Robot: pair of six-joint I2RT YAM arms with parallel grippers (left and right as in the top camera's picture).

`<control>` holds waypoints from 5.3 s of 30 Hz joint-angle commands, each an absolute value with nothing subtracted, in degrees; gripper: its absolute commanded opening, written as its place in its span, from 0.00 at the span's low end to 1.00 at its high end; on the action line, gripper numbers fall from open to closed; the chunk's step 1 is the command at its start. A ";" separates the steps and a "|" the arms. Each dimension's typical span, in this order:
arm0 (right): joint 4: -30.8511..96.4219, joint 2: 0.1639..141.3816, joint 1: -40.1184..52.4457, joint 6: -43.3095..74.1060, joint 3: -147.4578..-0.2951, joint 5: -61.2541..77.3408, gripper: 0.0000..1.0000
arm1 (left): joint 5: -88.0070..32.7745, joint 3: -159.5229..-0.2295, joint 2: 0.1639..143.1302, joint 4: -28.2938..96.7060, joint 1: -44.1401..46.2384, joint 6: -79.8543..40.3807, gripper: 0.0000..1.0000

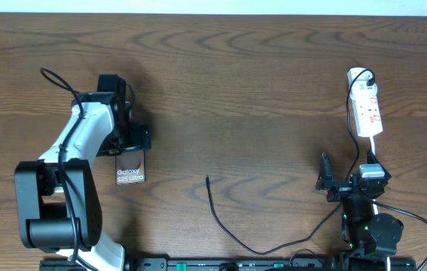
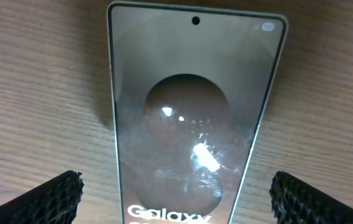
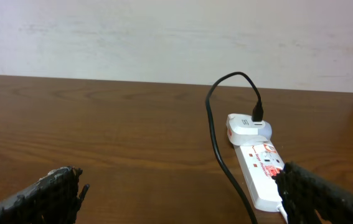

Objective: Plug charger to phone and switch on socket
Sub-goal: 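Close the left gripper on the phone's long edges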

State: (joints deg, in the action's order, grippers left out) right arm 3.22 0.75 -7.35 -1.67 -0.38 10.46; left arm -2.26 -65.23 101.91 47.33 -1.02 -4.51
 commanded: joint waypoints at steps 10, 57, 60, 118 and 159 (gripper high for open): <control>3.49 0.75 -7.18 -0.89 -0.32 10.20 0.99 | -5.34 -62.54 102.63 44.80 -1.32 -5.02 0.96; 3.49 0.75 -7.18 -0.89 -0.32 10.20 0.99 | -2.52 -58.59 102.72 40.10 -1.32 -4.99 0.96; 3.49 0.75 -7.18 -0.89 -0.32 10.20 0.99 | -2.52 -58.17 102.72 39.94 -1.32 -4.99 0.96; 3.49 0.75 -7.18 -0.89 -0.32 10.20 0.99 | -2.50 -54.96 102.72 37.39 -1.32 -3.49 0.88; 3.49 0.75 -7.18 -0.89 -0.32 10.20 0.99 | -2.50 -54.96 102.72 37.39 -1.32 -3.49 0.64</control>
State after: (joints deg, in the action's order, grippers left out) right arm 3.22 0.73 -7.35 -1.67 -0.38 10.46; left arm -3.51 -56.69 101.73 37.34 -1.19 -4.03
